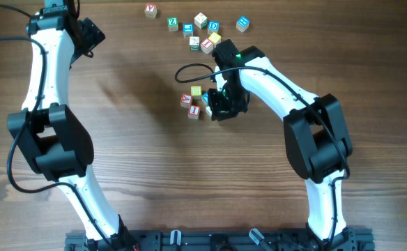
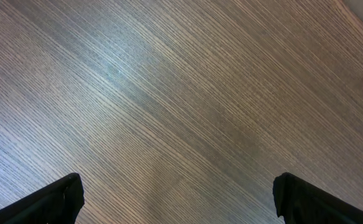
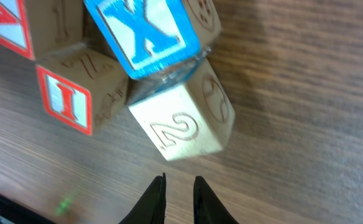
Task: Form a circle
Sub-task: 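Lower the cream block beside the X and I blocks, then open the right gripper to release the cream block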
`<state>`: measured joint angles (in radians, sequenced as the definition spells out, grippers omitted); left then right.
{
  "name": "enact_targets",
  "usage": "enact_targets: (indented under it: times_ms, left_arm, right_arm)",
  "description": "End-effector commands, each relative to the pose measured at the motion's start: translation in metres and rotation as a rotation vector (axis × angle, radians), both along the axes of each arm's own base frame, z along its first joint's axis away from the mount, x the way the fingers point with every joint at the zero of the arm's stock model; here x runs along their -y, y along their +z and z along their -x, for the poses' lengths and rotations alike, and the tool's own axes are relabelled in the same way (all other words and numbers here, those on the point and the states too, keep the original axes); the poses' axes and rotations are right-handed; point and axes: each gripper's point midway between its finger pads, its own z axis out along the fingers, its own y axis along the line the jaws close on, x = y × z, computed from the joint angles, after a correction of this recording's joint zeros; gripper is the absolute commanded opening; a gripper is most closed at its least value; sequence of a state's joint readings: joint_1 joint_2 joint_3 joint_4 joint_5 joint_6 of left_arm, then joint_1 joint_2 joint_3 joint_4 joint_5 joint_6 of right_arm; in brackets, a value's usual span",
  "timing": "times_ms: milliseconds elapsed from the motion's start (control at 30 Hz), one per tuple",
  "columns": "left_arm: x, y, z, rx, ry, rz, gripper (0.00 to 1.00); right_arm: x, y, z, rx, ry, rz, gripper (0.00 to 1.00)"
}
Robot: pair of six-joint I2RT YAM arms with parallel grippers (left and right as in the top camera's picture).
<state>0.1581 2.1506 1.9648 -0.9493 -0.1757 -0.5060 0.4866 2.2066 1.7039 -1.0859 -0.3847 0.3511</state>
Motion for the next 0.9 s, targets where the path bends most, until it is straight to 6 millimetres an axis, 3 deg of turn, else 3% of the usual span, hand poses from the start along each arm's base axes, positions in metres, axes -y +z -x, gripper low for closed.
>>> enact_targets:
  times_ms: [0,200,400,867]
  left_arm:
    - [-0.003,0.006,-0.002,0.012,0.003,-0.016,1.00]
    - [-0.003,0.006,-0.002,0.012,0.003,-0.016,1.00]
    - [-0.003,0.006,-0.002,0.012,0.003,-0.016,1.00]
    - [-0.003,0.006,-0.002,0.012,0.003,-0.016,1.00]
  right_arm:
    - [0.020,-0.008,-0.003,-0.028,-0.043,0.043,0.16]
    - [0.031,-0.009,-0.026,0.027,-0.097,0.028,0.16]
    - [0.025,-0.009,-0.042,0.081,-0.132,0.001,0.08]
    - [0.014,-0.010,-0.036,0.076,-0.137,0.021,0.06]
